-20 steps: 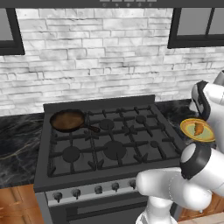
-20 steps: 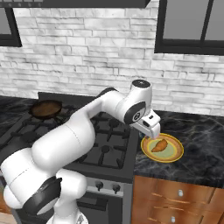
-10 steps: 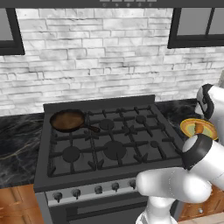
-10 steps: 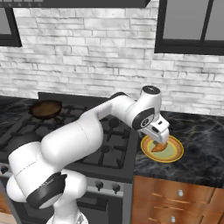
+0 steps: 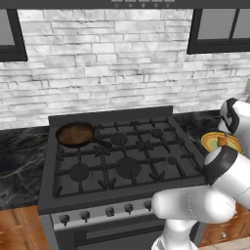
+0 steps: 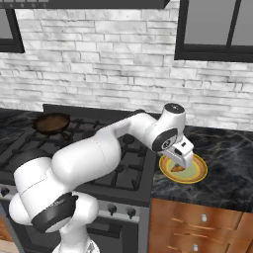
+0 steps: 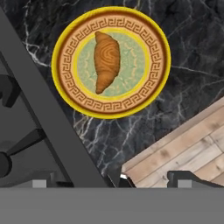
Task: Pick the croissant and place it on the pan. Then turn on the stove to warm the croissant.
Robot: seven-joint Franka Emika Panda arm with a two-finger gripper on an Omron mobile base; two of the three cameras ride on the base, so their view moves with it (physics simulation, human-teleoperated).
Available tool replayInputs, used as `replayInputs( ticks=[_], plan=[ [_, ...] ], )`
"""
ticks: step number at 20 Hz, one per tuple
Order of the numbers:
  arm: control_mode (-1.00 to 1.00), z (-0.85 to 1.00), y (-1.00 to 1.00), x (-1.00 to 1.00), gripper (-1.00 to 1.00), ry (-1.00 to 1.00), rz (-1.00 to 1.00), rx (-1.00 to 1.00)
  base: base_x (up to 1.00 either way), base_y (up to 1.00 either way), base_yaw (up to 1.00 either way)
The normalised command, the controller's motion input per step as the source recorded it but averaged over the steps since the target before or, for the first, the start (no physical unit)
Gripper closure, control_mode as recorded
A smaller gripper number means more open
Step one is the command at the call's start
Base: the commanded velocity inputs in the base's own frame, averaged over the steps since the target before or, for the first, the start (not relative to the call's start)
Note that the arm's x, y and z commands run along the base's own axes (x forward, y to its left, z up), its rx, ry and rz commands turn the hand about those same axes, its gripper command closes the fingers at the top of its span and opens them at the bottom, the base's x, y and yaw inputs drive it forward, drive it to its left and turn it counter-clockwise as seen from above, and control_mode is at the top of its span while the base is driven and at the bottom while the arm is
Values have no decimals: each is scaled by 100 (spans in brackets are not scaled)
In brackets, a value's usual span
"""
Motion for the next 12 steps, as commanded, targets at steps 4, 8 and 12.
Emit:
replayInputs(
  ticks=[4,8,12],
  plan=[
    [-100,-13,-1,5,-100,1,0,0,0,0,0],
    [-100,-7,-12,12,-100,0,0,0,0,0,0],
    [-100,0,-18,24,-100,0,0,0,0,0,0]
  ],
)
